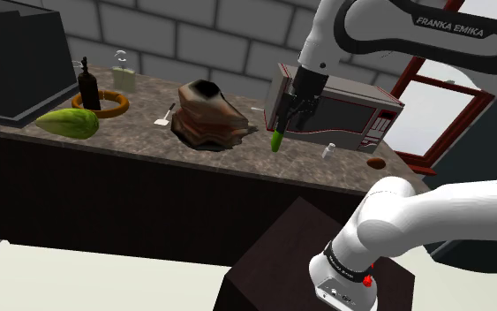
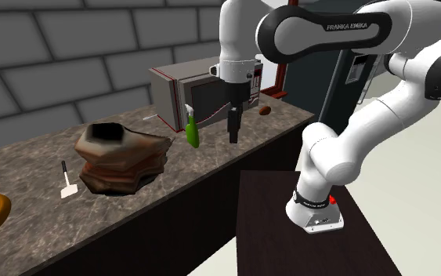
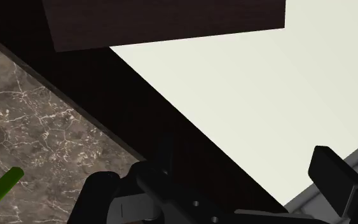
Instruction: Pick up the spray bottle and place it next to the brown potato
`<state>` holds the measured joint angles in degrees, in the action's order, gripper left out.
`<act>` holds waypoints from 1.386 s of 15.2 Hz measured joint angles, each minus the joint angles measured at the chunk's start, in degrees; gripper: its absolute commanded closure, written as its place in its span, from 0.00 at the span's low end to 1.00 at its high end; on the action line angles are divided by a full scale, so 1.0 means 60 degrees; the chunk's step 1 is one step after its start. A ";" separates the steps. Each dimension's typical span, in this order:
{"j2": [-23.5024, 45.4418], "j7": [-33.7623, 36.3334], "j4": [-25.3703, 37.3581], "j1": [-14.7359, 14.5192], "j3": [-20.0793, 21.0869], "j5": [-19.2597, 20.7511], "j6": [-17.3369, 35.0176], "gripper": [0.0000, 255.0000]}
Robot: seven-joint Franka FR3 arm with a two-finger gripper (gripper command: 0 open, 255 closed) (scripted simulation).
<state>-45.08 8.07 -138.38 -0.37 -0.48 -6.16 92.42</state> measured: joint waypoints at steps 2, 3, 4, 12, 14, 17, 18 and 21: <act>0.0105 0.0002 0.0031 0.0052 -0.0041 0.0040 0.0069 0.00; 0.0387 0.0013 0.0132 0.0122 -0.0092 0.0085 0.0243 0.00; 0.0592 0.0024 0.0214 0.0211 -0.0165 0.0149 0.0354 0.00; 0.2753 0.0051 0.1218 0.0966 -0.0916 0.0652 0.1464 0.00; 0.3328 0.0023 0.1577 0.1149 -0.1142 0.0748 0.1673 0.00; 0.4169 0.0085 0.2114 0.1368 -0.1403 0.0813 0.1971 0.00; 0.4514 0.0075 0.2373 0.1442 -0.1511 0.0820 0.2055 0.00; 0.5400 0.0125 0.3044 0.1649 -0.1777 0.0815 0.2259 0.00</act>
<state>-12.68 8.82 -120.11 9.52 -11.14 -1.27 105.97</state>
